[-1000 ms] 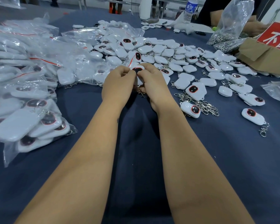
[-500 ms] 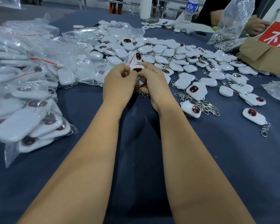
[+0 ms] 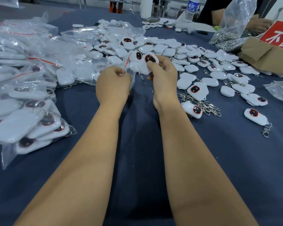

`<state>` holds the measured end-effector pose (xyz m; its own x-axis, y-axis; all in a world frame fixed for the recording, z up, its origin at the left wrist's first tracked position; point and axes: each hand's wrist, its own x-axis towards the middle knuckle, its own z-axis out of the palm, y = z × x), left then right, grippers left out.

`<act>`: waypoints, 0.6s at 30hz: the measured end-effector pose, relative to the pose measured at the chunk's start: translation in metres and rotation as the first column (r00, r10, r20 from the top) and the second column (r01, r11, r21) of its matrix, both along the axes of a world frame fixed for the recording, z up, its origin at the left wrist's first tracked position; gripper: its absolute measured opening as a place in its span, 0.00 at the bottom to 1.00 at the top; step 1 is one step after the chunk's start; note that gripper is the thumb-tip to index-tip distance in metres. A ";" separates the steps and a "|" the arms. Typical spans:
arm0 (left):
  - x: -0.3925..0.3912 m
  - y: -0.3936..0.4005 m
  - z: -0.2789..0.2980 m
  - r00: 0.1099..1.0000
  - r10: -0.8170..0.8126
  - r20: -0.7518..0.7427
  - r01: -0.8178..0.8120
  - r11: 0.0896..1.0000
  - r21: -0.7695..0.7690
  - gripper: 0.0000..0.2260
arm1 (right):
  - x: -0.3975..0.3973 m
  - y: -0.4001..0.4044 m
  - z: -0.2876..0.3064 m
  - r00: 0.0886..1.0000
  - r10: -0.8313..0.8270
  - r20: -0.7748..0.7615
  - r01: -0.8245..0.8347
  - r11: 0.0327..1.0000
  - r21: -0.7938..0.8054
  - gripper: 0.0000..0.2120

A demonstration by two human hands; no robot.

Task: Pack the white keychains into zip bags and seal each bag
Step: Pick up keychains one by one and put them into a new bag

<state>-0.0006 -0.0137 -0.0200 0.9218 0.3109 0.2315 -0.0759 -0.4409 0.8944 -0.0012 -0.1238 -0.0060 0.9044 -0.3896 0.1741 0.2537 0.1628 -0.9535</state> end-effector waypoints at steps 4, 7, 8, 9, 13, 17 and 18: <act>-0.001 -0.001 0.000 0.999 -0.015 0.030 0.016 0.999 -0.027 0.08 | 0.002 0.005 0.002 0.998 0.038 0.041 -0.043 0.989 0.143 0.09; -0.002 -0.003 0.004 0.996 0.008 0.085 0.001 0.995 -0.105 0.05 | 0.001 0.011 -0.003 0.998 0.046 0.035 -0.047 0.999 0.001 0.10; -0.003 -0.003 0.006 0.994 0.022 0.110 -0.008 0.991 -0.130 0.03 | 0.001 0.012 -0.006 0.999 0.032 0.016 -0.029 0.992 -0.124 0.10; -0.004 -0.004 0.008 0.990 0.026 0.137 -0.005 0.988 -0.155 0.03 | 0.001 0.014 -0.008 1.000 0.004 -0.012 -0.007 0.957 -0.291 0.08; -0.010 -0.008 0.011 0.976 -0.043 0.215 0.091 0.972 -0.218 0.04 | 0.004 0.016 -0.017 0.992 -0.054 -0.113 -0.050 0.656 -0.753 0.12; -0.008 -0.009 0.009 0.969 -0.062 0.239 0.115 0.970 -0.216 0.04 | 0.003 0.015 -0.015 0.989 -0.065 -0.135 -0.073 0.576 -0.814 0.15; -0.007 -0.008 0.008 0.967 -0.060 0.247 0.116 0.969 -0.217 0.04 | 0.003 0.014 -0.014 0.988 -0.098 -0.120 -0.040 0.590 -0.807 0.13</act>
